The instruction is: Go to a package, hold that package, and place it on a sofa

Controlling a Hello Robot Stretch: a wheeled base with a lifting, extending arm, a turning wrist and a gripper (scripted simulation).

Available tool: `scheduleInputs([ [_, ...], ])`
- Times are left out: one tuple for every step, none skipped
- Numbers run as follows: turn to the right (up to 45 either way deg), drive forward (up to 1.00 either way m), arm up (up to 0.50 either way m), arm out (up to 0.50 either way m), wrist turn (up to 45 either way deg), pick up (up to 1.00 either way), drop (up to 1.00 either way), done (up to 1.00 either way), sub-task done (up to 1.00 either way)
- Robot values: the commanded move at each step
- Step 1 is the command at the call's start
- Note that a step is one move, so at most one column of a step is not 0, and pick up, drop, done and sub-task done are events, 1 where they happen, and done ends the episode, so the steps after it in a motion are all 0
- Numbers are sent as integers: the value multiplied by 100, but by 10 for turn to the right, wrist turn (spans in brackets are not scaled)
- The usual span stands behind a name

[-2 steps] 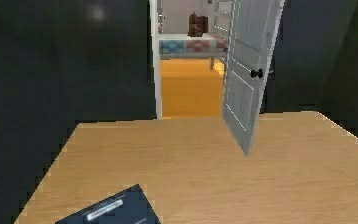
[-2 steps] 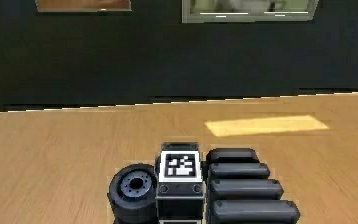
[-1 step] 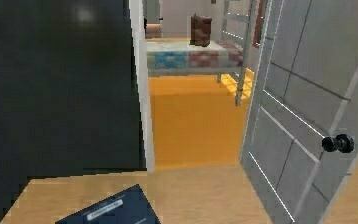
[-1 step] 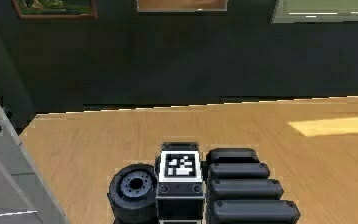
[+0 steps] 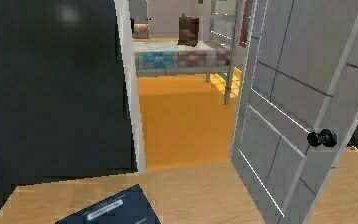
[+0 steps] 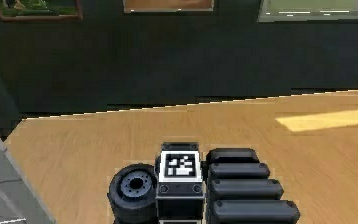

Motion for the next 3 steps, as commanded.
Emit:
scheduleInputs([
  [0,100,0,0,0,0,0,0,0],
  [0,75,0,0,0,0,0,0,0],
  [240,0,0,0,0,0,0,0,0],
])
